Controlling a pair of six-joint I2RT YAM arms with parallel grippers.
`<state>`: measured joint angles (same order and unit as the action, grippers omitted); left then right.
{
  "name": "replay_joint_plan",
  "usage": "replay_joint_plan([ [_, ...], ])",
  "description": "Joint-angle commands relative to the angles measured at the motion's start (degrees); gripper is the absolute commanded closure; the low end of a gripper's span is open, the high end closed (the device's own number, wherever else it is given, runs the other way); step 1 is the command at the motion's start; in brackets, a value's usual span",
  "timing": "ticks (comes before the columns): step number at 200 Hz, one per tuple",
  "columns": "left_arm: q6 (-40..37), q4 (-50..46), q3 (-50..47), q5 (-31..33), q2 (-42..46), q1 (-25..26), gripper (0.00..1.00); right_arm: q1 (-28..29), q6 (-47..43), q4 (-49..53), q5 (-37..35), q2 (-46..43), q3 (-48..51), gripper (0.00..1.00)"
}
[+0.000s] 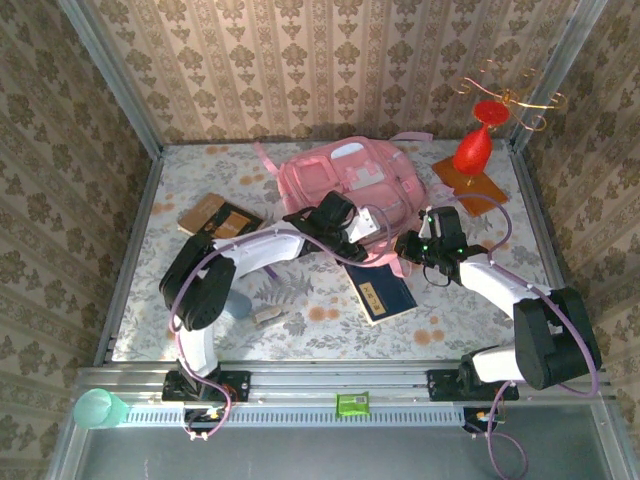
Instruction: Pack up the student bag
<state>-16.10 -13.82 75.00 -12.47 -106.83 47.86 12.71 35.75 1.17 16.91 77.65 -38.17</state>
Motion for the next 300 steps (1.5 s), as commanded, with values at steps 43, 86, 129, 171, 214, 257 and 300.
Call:
replay_joint_plan([
  [43, 0.52, -3.21, 3.04, -6.89, 0.07, -4.24, 0.95, 0.55, -3.90, 0.95, -1.84, -1.07, -0.16, 1.00],
  [86, 5.37, 2.64, 0.03, -15.23, 5.02, -8.94, 1.00, 0.75, -5.20, 4.09, -4.38, 0.02, -1.04, 1.00],
  [129, 17.81, 14.10, -1.21, -18.61, 9.50, -16.55, 1.00, 3.14, -7.28, 10.67, -8.12, 1.24, -3.95, 0.83],
  [171, 24.81, 16.66, 3.85, -19.45, 10.70, -23.43, 1.00, 5.39, -9.43, 20.33, -16.02, -3.82, -3.89, 0.36],
  [214, 25.86, 14.84, 9.02, -26.69, 8.07, -26.29, 1.00, 12.86, -6.54, 22.58, -21.42, -3.24, -1.89, 0.16],
  [257, 27.05, 10.02, 5.33, -17.01, 7.66, -26.24, 0.90, 15.94, -5.71, 21.66, -24.03, 0.05, -2.90, 0.15],
  [300, 35.81, 3.35, -5.52, 1.22, 12.98, -25.35, 0.55, 15.54, -5.96, 21.42, -19.29, 5.03, -3.17, 0.15],
])
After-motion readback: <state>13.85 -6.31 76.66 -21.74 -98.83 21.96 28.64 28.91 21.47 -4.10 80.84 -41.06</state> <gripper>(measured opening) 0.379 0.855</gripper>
